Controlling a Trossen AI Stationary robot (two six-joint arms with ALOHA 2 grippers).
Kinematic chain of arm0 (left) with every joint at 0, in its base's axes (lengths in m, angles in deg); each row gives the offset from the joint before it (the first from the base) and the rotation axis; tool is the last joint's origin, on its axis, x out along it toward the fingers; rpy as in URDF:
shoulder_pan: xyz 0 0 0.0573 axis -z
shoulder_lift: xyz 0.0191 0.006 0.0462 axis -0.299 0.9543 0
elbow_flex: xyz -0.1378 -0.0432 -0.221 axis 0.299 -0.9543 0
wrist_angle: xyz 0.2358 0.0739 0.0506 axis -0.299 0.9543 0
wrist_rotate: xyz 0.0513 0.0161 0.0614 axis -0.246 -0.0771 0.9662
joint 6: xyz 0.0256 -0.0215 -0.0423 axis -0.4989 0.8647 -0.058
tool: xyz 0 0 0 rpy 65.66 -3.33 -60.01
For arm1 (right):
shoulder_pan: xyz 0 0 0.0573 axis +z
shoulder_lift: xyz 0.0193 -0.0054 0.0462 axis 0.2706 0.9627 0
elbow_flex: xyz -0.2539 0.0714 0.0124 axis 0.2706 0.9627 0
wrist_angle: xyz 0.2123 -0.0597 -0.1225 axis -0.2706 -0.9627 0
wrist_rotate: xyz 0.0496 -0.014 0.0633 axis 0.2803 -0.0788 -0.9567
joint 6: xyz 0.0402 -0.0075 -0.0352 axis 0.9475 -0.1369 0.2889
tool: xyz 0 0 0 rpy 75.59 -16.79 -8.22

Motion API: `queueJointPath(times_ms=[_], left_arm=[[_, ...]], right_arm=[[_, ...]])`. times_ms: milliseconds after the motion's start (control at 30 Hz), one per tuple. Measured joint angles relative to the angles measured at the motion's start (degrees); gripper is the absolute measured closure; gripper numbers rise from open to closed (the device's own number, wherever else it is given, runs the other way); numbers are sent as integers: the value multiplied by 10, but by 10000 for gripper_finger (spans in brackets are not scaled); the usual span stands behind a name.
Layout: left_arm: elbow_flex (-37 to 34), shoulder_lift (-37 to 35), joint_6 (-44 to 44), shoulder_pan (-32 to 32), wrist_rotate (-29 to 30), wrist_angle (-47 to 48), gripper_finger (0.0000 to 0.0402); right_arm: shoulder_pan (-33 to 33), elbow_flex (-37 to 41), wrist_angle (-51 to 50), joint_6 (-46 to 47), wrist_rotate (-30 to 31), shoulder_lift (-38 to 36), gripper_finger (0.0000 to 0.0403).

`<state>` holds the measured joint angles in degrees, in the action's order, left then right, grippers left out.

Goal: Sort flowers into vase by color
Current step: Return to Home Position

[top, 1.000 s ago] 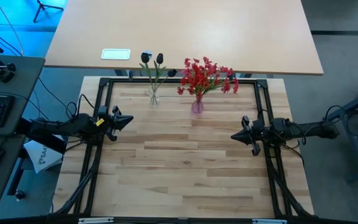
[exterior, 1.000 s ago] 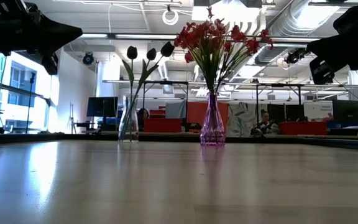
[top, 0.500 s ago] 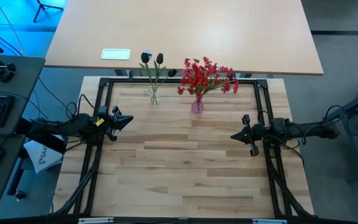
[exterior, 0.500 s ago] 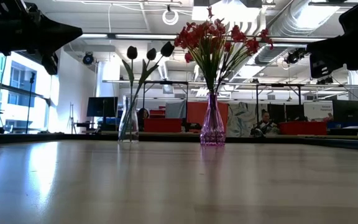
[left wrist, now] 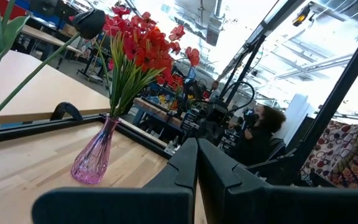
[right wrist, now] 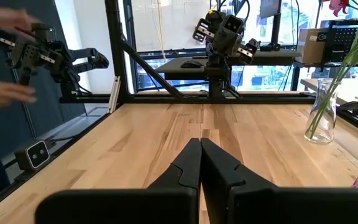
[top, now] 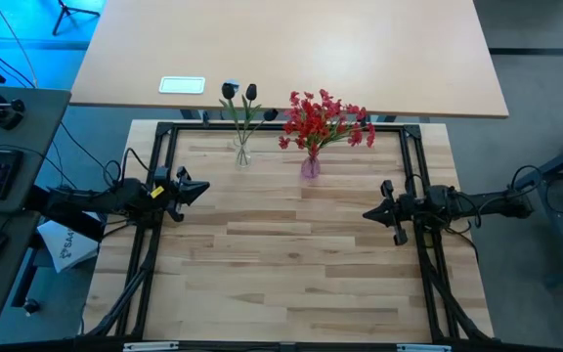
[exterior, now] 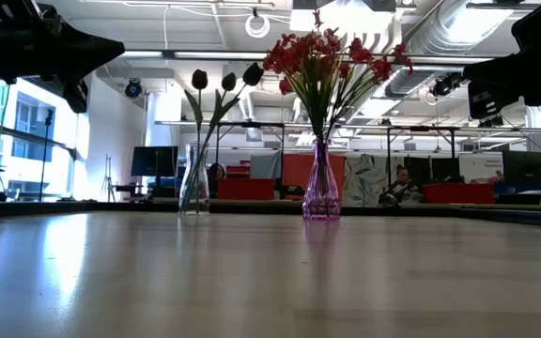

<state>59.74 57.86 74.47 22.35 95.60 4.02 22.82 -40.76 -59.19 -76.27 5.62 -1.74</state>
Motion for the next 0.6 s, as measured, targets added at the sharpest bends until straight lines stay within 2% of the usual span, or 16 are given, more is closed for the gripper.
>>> queueJointPath(times_ms=[167,267,333,433,600], left_arm=[[0,0,-12,0,-1,4,401],[0,-2,-157,0,0,38,402],[0,5,-213,0,-1,44,401],[0,7,-261,0,-1,50,402],[0,10,-285,0,-1,53,401]], right_arm=[[0,0,0,0,0,0,402],[0,0,0,0,0,0,402],[0,0,0,0,0,0,402],[0,0,0,0,0,0,402],[0,0,0,0,0,0,402]])
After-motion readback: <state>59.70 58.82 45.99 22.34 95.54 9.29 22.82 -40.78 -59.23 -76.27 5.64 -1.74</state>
